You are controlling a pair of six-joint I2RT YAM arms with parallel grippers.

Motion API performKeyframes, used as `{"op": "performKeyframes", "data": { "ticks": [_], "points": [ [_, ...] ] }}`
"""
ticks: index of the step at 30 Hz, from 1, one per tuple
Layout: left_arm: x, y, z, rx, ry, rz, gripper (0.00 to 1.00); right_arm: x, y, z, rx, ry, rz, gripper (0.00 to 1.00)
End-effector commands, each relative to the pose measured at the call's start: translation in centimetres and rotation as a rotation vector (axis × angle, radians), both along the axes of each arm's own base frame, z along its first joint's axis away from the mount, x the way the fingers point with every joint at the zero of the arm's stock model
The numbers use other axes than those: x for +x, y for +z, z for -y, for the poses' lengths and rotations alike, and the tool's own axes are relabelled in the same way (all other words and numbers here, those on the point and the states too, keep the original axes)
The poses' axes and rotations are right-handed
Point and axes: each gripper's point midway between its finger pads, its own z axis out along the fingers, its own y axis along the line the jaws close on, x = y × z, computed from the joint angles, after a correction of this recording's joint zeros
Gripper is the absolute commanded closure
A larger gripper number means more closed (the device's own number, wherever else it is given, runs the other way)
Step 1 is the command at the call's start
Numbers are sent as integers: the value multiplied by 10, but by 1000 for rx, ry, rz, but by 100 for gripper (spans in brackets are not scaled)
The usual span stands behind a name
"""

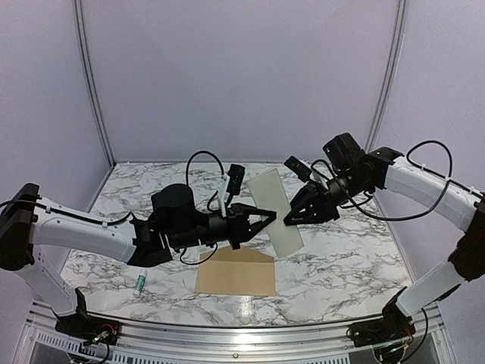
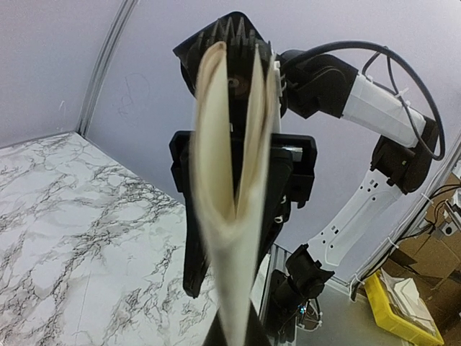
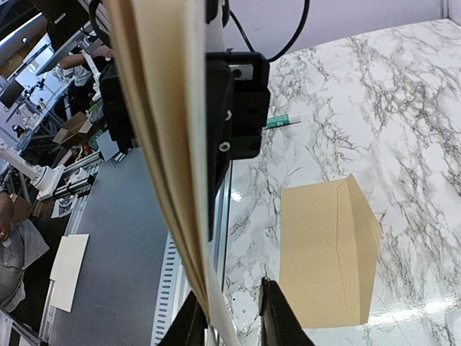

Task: Place the letter into the envelope and seal it
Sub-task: Pass from the left arm to the right

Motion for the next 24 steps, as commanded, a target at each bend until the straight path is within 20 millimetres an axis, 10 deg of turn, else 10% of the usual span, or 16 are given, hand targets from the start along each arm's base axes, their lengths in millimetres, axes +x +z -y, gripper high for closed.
{"op": "performKeyframes", "data": {
  "ticks": [1, 24],
  "points": [
    [4, 5, -2, -51, 17, 13, 97, -2, 13, 2, 45, 2, 20, 79],
    [6, 9, 7, -81, 1, -1, 96, -4, 7, -1, 52, 24, -28, 77]
  ]
}}
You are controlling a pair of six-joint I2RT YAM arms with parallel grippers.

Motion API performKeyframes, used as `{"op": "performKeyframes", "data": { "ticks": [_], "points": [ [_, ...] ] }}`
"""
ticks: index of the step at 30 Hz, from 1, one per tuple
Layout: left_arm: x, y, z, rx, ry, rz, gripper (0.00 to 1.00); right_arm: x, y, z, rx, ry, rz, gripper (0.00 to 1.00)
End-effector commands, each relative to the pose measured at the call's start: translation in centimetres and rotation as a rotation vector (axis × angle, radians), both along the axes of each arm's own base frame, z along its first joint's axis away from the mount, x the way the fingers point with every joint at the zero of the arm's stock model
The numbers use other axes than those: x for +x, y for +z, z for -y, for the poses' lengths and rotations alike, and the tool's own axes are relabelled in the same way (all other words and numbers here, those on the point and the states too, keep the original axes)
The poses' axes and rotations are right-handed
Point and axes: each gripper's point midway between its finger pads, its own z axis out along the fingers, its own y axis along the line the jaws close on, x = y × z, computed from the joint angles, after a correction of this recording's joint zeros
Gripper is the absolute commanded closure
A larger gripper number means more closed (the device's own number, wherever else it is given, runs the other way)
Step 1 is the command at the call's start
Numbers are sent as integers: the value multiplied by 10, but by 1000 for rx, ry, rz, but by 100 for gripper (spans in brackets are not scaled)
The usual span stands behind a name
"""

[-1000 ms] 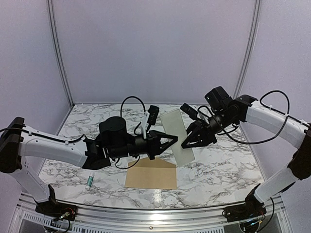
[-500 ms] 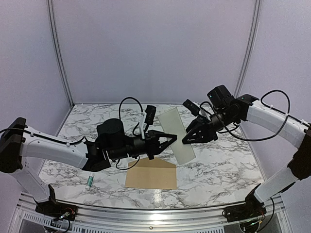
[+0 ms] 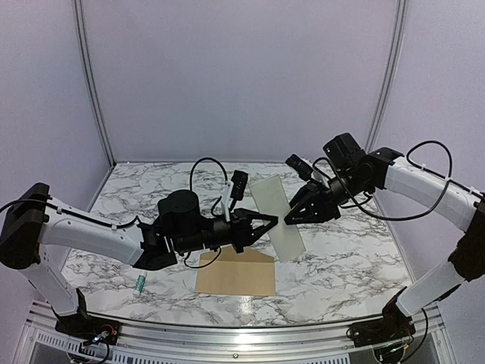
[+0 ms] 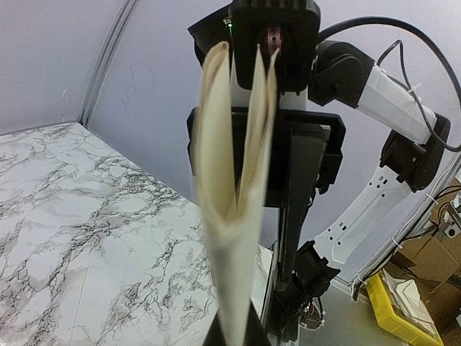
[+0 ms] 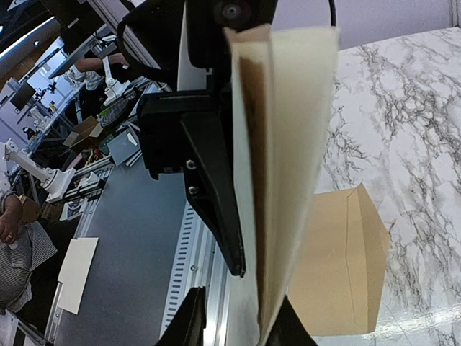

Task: Place the letter into the envelope and seal it
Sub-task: Pass from the left arm to the right

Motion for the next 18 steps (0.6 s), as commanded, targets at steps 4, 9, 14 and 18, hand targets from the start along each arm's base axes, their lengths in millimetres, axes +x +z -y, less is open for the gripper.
{"op": "performKeyframes", "data": {
  "ticks": [4, 9, 14, 18],
  "points": [
    [2, 30, -1, -94, -1, 37, 96, -1, -4, -1, 4, -3, -7, 77],
    [1, 32, -2, -103, -2, 40, 96, 0, -7, 0, -2, -7, -11, 79],
    [1, 28, 0, -100, -10, 28, 96, -1, -2, -1, 11, -1, -7, 81],
    [1, 26, 1, -97, -10, 24, 96, -1, -2, -1, 15, 2, -11, 90]
  ]
}}
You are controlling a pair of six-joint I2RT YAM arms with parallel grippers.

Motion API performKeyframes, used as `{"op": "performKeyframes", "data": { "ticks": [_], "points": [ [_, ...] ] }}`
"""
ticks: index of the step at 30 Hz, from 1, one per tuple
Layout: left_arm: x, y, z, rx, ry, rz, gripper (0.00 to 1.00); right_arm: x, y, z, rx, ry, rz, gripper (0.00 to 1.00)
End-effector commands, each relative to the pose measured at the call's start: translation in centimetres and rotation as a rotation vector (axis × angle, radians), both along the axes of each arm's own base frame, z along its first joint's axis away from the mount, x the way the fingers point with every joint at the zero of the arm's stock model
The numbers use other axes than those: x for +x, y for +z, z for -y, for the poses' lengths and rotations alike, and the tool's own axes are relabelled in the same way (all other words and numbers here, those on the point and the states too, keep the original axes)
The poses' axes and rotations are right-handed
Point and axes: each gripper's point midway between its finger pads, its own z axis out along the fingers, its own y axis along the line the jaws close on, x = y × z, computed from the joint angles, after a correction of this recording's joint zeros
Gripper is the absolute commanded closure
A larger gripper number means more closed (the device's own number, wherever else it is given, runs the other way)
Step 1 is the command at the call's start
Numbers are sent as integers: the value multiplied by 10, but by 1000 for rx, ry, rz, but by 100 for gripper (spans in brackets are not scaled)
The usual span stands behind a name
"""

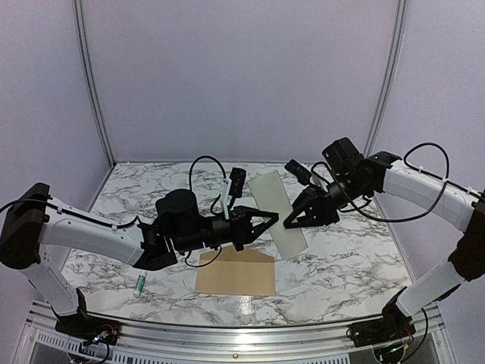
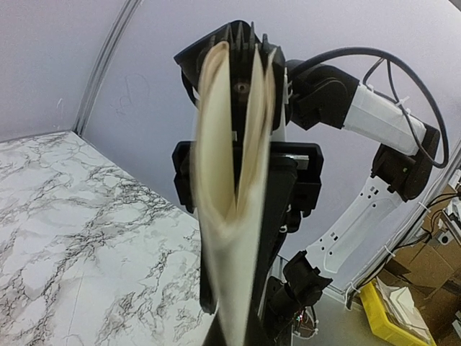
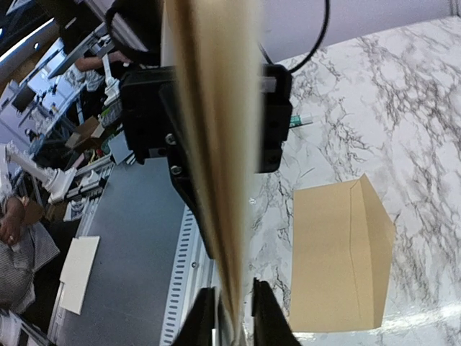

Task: Place the letter into the envelope and seal it
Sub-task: Pass from the left arm to the right, then pick up the envelope at the center of the board.

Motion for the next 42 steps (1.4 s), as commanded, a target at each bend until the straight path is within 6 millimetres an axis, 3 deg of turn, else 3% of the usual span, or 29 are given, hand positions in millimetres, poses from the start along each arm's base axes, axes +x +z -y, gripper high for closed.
{"op": "performKeyframes", "data": {
  "ticks": [1, 3, 7, 10, 18, 22, 29, 42],
  "points": [
    [2, 16, 2, -54, -7, 22, 96, 0, 10, -3, 35, 11, 19, 97],
    [3, 15, 1, -51, 3, 22, 90, 2, 9, -2, 33, 8, 24, 100],
    [11, 7, -13, -7, 60, 26, 58, 16, 6, 6, 15, -41, 54, 100],
    [17, -5, -30, 111, 89, 47, 46, 32, 1, 20, -9, -96, 82, 100],
    [42, -54, -87, 517, 123, 46, 38, 41, -45, 47, -145, -165, 173, 100],
    [44, -76, -100, 708, 3, 15, 39, 36, -64, 60, -183, -181, 216, 100],
    [51, -123, -106, 842, -136, -12, 38, 20, -81, 71, -159, -184, 219, 100],
    [86, -189, -105, 941, -209, -38, 39, 21, -80, 71, -137, -190, 213, 100]
  ]
}}
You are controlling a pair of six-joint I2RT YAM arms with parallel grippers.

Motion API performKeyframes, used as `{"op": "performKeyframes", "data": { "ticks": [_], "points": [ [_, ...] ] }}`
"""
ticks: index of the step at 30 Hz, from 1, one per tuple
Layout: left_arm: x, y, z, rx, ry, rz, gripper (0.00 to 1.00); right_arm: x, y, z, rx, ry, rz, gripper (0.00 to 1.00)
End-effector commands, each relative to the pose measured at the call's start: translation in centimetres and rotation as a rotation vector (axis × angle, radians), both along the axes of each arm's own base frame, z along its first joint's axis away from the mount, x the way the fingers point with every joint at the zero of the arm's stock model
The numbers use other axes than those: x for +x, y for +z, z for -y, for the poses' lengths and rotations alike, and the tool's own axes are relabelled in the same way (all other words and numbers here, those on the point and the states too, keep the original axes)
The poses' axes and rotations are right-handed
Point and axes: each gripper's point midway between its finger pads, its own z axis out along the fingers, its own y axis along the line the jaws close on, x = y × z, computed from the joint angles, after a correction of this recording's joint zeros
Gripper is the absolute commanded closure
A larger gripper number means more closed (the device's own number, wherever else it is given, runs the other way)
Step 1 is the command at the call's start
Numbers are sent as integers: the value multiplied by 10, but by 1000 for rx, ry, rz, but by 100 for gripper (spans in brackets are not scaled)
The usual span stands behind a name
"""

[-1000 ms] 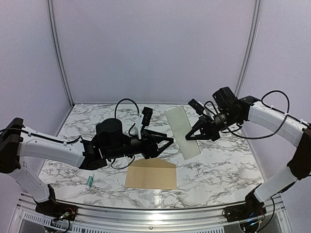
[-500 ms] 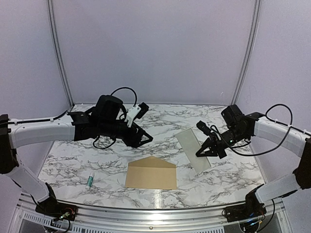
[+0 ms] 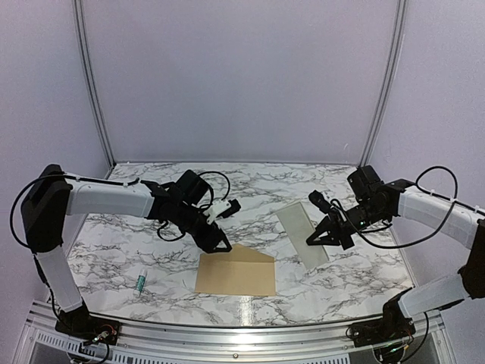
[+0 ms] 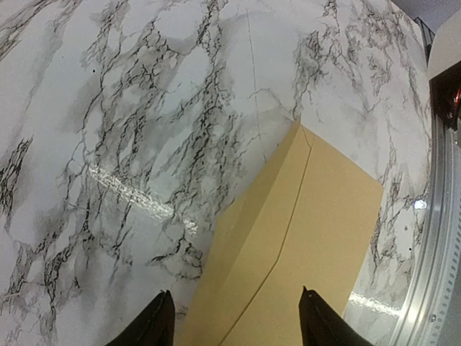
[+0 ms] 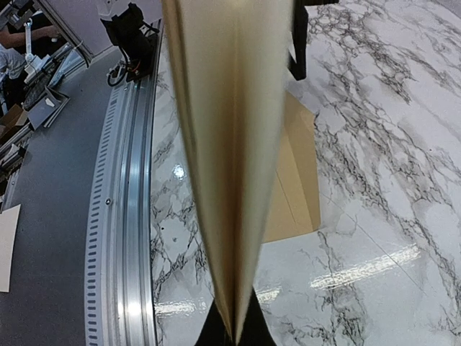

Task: Place the letter into the envelope and seal it
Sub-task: Pick up the envelope at the center of the board.

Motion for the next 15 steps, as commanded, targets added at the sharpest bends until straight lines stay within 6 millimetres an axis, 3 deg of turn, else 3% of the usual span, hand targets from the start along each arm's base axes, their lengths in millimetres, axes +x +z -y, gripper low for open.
{"op": "performKeyframes", "data": {
  "ticks": [1, 6, 15],
  "points": [
    [15, -7, -1, 16, -41, 23, 39, 3, 7, -1, 34, 2, 37, 100],
    [24, -21, -4, 24, -57, 9, 40, 3, 7, -1, 39, 3, 35, 100],
    [12, -32, 8, -45, -141, -88, 49, 4, 5, -2, 39, 1, 28, 100]
  ]
}}
